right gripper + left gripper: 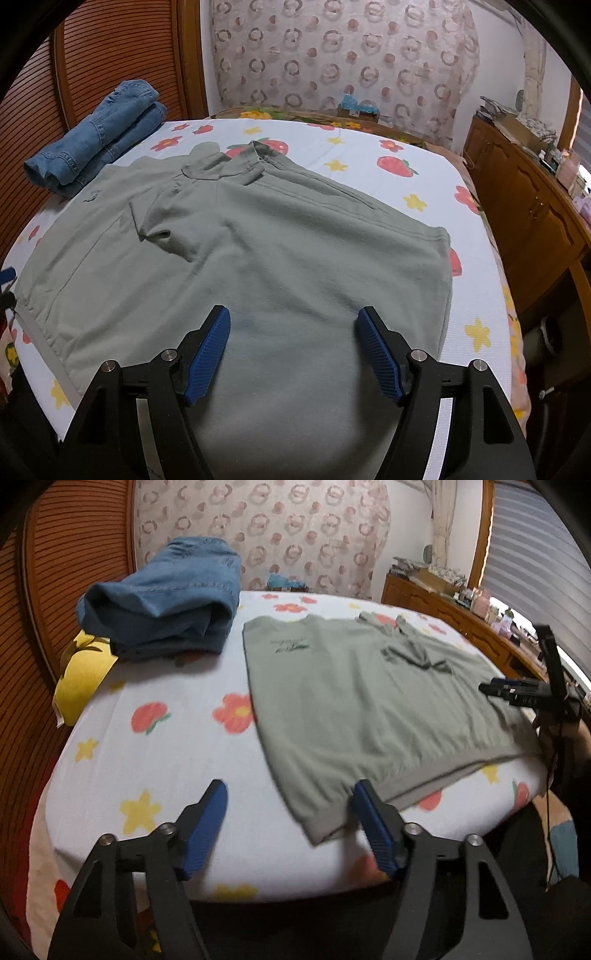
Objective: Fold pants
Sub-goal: 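Move both tools over the grey-green sweatshirt lying flat, then grasp the sweatshirt's side edge with the left tool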
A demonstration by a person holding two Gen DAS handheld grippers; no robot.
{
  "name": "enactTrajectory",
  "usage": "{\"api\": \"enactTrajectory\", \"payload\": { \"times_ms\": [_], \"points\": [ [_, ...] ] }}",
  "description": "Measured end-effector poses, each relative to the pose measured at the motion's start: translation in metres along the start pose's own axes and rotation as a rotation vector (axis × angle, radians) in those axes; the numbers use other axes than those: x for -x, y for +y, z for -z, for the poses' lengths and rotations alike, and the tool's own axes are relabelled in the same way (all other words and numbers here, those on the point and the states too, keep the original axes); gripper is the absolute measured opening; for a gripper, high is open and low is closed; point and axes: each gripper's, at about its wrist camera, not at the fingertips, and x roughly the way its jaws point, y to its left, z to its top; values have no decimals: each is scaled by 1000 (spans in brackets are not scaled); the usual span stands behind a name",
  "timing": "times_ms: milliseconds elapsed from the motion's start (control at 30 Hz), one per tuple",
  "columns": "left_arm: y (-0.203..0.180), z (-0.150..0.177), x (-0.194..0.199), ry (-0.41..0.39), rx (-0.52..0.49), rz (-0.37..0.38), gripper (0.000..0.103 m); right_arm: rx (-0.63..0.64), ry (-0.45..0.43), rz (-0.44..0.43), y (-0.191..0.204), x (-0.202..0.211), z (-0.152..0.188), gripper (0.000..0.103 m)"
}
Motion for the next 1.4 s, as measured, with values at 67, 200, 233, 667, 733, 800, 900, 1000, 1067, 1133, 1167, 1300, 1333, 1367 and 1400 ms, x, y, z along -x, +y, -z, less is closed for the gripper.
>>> {"api": "enactTrajectory", "payload": {
  "times_ms": [67,200,233,667,733,800,900,1000,1067,1133,1167,1300,1333,1367,1400],
  "points": [
    [-1,3,2,-1,-11,3,62,0,0,-1,0,0,0,73],
    [-5,6,5,-6,-35,22,50,-1,1,-2,0,1,0,73],
    [-6,7,5,-6,-42,32,44,-2,1,-2,0,0,0,73],
    [-17,4,11,-8,-102,57,10,-10,-3,2,0,-1,1,73],
    [-14,2,14,-18,-78,82,9,-12,-4,2,0,-1,1,73],
    [-14,0,17,-31,-76,85,8,-11,-4,4,0,-2,1,73],
    [-15,-5,22,-51,-78,91,7,-12,-4,3,0,-2,1,73],
    [-16,-9,28,-70,-76,99,7,-12,-4,3,-1,-2,2,73],
    [-17,-13,30,-80,-76,109,7,-12,-4,2,-1,-3,2,73],
    [-19,-19,32,-91,-78,118,7,-12,-4,2,-1,-3,2,73],
    [-21,-22,33,-97,-83,124,7,-7,-1,0,0,-3,2,73],
    [-25,-32,36,-128,-91,145,6,-4,-40,39,0,13,4,73],
    [-26,-34,36,-130,-89,149,6,-5,-46,22,1,18,6,73],
    [-27,-36,36,-131,-89,153,6,-7,-57,8,1,24,9,73],
    [-28,-38,36,-134,-86,159,6,-8,-72,5,3,32,12,73]
  ]
}}
